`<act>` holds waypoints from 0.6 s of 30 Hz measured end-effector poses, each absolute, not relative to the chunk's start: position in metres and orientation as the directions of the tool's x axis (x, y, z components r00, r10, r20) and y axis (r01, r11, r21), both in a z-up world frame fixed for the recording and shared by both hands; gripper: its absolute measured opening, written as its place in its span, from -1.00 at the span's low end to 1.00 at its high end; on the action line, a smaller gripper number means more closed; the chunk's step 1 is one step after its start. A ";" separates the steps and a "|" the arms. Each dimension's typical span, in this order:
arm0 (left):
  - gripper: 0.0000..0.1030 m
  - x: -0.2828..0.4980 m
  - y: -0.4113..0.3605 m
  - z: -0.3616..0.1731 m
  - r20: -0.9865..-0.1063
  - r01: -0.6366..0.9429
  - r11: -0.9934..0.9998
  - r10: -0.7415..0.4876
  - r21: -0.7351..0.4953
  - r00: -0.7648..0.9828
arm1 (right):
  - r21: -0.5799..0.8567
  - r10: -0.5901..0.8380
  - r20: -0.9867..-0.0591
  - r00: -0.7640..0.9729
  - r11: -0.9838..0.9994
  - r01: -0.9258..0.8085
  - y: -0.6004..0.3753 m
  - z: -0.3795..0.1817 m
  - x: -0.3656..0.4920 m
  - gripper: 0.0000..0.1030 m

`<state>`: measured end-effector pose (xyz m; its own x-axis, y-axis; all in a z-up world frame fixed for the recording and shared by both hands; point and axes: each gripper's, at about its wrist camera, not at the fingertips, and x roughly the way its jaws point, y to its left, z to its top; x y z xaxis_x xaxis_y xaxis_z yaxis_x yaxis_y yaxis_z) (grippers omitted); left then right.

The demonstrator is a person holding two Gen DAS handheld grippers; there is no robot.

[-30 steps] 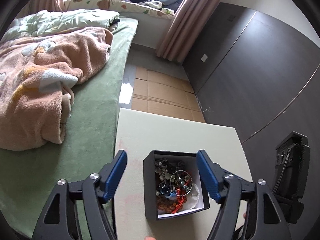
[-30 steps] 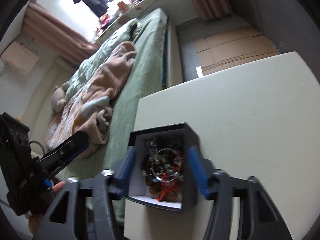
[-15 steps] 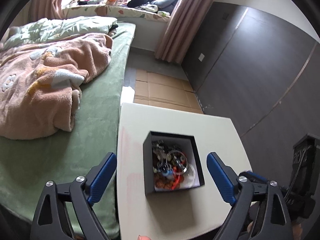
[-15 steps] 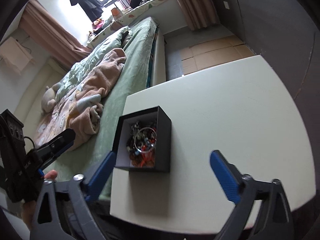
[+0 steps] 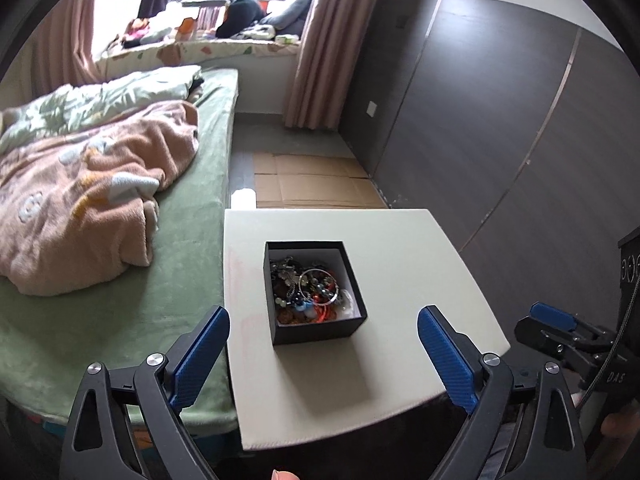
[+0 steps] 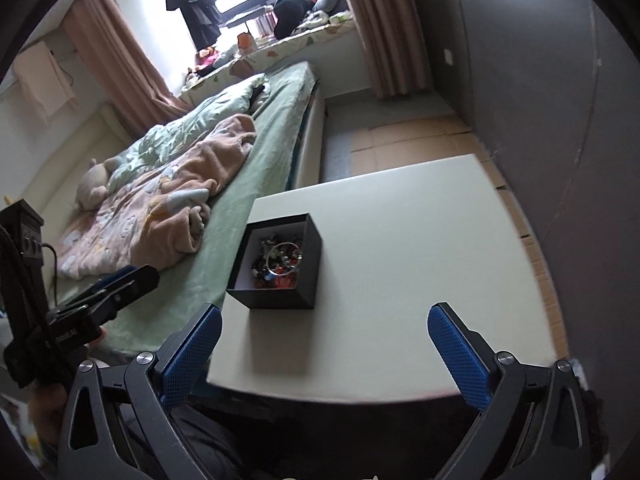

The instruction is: Organize jewelry

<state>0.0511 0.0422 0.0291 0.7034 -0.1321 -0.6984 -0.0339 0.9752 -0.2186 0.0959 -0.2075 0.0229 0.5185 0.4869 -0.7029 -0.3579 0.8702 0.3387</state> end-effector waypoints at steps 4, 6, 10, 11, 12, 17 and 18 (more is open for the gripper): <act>0.87 0.036 0.037 0.042 -0.684 -0.004 0.982 -0.129 -0.190 0.718 | 0.336 0.487 -0.689 0.536 0.870 -0.360 -0.220 0.030 0.074 1.00; 0.88 0.029 0.036 0.045 -0.680 0.005 0.984 -0.128 -0.180 0.722 | 0.322 0.476 -0.683 0.554 0.877 -0.357 -0.223 0.029 0.066 1.00; 0.88 0.017 0.040 0.047 -0.667 -0.014 0.982 -0.116 -0.187 0.736 | 0.297 0.457 -0.684 0.568 0.886 -0.355 -0.227 0.025 0.052 1.00; 0.88 0.015 0.040 0.046 -0.667 -0.023 0.983 -0.106 -0.181 0.738 | 0.296 0.458 -0.686 0.566 0.886 -0.357 -0.228 0.024 0.049 1.00; 0.88 0.013 0.040 0.045 -0.665 -0.024 0.984 -0.102 -0.177 0.740 | 0.290 0.455 -0.690 0.563 0.886 -0.361 -0.228 0.023 0.046 1.00; 0.88 0.003 0.033 0.041 -0.648 -0.019 0.989 -0.082 -0.147 0.757 | 0.265 0.453 -0.681 0.575 0.885 -0.383 -0.225 0.024 0.036 1.00; 0.88 0.001 0.031 0.039 -0.642 -0.017 0.990 -0.077 -0.139 0.763 | 0.265 0.455 -0.678 0.577 0.884 -0.386 -0.225 0.024 0.034 1.00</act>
